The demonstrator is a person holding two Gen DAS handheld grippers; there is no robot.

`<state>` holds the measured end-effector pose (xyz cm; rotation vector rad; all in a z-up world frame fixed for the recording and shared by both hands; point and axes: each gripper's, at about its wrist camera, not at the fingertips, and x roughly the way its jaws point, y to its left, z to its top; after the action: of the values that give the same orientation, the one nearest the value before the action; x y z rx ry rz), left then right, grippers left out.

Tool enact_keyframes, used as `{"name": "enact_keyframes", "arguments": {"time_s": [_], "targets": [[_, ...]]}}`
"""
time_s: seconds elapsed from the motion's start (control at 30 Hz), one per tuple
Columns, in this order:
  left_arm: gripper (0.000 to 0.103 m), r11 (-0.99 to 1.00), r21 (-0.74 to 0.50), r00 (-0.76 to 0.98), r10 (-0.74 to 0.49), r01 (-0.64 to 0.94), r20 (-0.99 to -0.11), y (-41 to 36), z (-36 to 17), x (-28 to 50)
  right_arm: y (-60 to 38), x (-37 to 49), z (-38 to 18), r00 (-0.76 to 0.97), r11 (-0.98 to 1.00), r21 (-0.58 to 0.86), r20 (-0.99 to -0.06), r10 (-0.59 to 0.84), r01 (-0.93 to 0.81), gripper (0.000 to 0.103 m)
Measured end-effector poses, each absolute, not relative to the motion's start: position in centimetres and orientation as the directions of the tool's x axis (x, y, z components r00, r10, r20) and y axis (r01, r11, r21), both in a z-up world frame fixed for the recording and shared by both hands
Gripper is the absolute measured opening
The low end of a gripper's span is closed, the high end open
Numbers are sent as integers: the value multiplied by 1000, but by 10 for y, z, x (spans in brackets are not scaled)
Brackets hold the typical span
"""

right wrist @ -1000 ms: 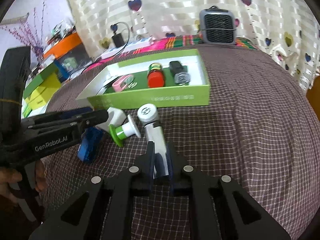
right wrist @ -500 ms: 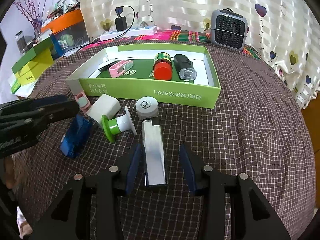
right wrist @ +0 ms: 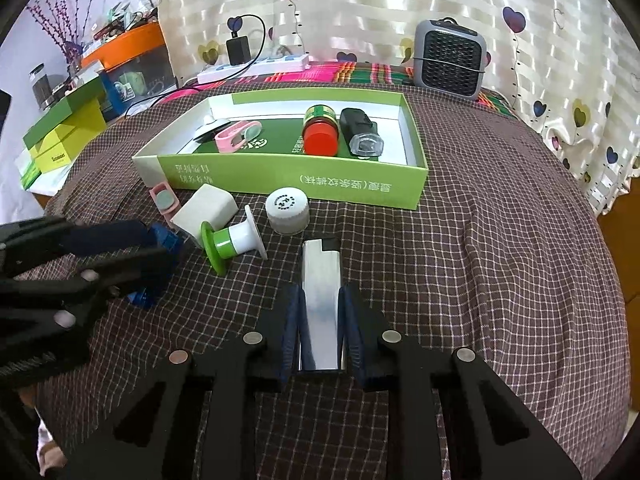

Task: Organize rigid objects

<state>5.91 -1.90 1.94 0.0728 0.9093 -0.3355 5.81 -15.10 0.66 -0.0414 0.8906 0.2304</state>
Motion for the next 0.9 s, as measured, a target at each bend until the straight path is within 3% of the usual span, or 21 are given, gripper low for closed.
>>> {"name": "enact_keyframes", "arguments": {"time_s": [0.2, 0.47, 0.9], "targets": [[38, 952, -52, 551, -218, 301, -805, -21, 8, 61, -155, 57, 6, 608, 976, 64, -773, 181, -208, 24], [23, 959, -29, 570, -191, 281, -799, -17, 6, 59, -155, 56, 6, 607, 976, 68, -773, 183, -208, 24], [23, 961, -39, 574, -197, 275, -795, -11, 7, 56, -155, 56, 6, 608, 976, 66, -773, 183, -209, 24]]}}
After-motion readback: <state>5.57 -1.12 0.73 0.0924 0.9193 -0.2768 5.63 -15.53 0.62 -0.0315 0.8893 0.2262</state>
